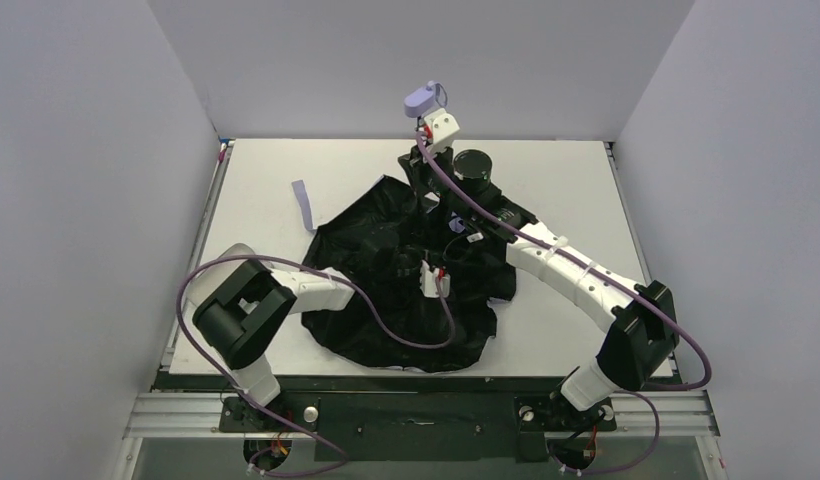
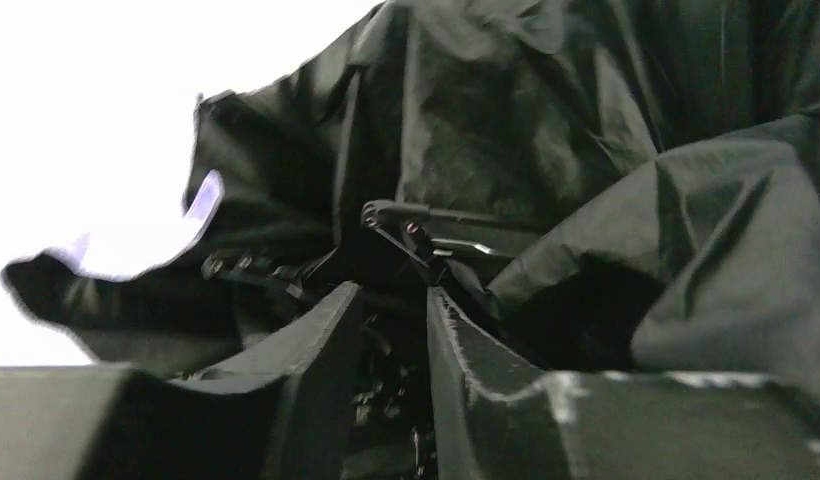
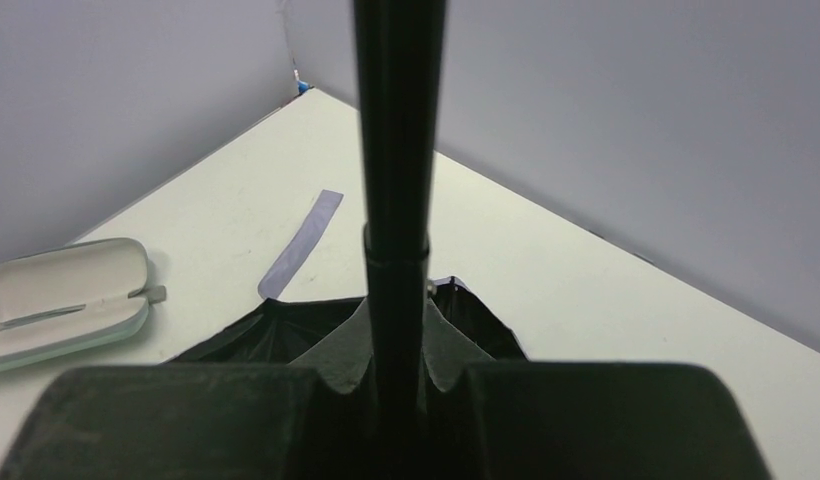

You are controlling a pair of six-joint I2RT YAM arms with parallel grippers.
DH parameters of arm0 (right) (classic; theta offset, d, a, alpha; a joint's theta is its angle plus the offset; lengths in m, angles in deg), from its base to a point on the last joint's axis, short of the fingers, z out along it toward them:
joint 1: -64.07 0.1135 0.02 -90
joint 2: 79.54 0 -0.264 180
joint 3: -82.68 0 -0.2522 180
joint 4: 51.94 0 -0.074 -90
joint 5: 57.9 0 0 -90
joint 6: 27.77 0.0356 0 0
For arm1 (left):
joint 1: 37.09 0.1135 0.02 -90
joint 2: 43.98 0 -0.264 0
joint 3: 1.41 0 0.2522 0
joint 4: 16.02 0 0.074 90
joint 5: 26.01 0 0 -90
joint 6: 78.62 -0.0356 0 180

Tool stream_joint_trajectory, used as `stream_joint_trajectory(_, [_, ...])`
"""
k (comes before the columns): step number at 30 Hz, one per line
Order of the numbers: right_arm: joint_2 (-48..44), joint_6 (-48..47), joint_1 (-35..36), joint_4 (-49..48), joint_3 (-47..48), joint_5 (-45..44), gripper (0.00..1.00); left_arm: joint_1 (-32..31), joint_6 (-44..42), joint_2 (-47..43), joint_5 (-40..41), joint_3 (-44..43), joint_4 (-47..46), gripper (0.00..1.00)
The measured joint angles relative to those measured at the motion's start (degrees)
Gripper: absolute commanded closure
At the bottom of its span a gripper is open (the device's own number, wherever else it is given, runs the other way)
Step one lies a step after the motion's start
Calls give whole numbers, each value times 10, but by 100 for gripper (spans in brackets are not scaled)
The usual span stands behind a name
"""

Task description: Open the umbrella

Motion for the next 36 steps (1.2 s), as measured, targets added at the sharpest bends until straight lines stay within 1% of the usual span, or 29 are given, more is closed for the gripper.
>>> stream_joint_trajectory(1, [0, 0, 0, 3, 2, 0, 100, -4, -8, 6, -10, -9, 13, 65])
stream_joint_trajectory(2, [0, 0, 0, 7, 4, 1, 100, -9, -17, 11, -21, -18, 26, 59])
stream_joint_trajectory(5, [0, -1, 0, 21, 11, 7, 100, -27, -47, 23, -52, -45, 71, 51])
stream_joint_trajectory(8, [0, -1, 0, 38, 18, 19, 100, -40, -71, 31, -73, -62, 111, 39])
stream_joint_trajectory(11, [0, -1, -2, 54, 22, 39, 100, -44, -72, 32, -82, -69, 137, 34])
stream_joint_trajectory(13, [0, 0, -7, 58, 22, 61, 100, -44, -55, 25, -86, -66, 144, 27])
stream_joint_trajectory(14, [0, 0, -10, 59, 22, 71, 100, -43, -47, 16, -88, -64, 146, 24])
stream_joint_trajectory(15, [0, 5, -17, 58, 22, 89, 100, -41, -26, -2, -91, -56, 148, 18])
stream_joint_trajectory(17, [0, 9, -32, 54, 22, 113, 100, -35, 8, -45, -95, -42, 151, 13])
stream_joint_trajectory(21, [0, 13, -70, 38, 20, 152, 100, -8, 99, -176, -104, -10, 153, 11])
stream_joint_trajectory(24, [0, 17, -90, 21, 14, 171, 100, 20, 170, -252, -101, -1, 146, 11])
stream_joint_trajectory(27, [0, 22, -93, 8, 6, 190, 100, 54, 250, -292, -88, 2, 143, 18])
stream_joint_trajectory(29, [0, 27, -90, 0, 4, 205, 100, 95, 324, -301, -80, 1, 143, 27])
stream_joint_trajectory(30, [0, 29, -90, -3, 3, 212, 100, 119, 365, -300, -75, -2, 146, 36])
stream_joint_trajectory(31, [-1, 31, -89, -6, 1, 221, 100, 148, 404, -295, -73, -7, 149, 40])
stream_joint_trajectory(32, [-2, 33, -88, -6, 1, 230, 100, 174, 449, -287, -76, -14, 152, 48])
stream_joint_trajectory(34, [-4, 35, -86, -7, 1, 247, 100, 225, 537, -262, -86, -36, 154, 57])
stream_joint_trajectory(36, [-7, 34, -83, -9, 1, 264, 100, 273, 637, -223, -108, -64, 150, 60])
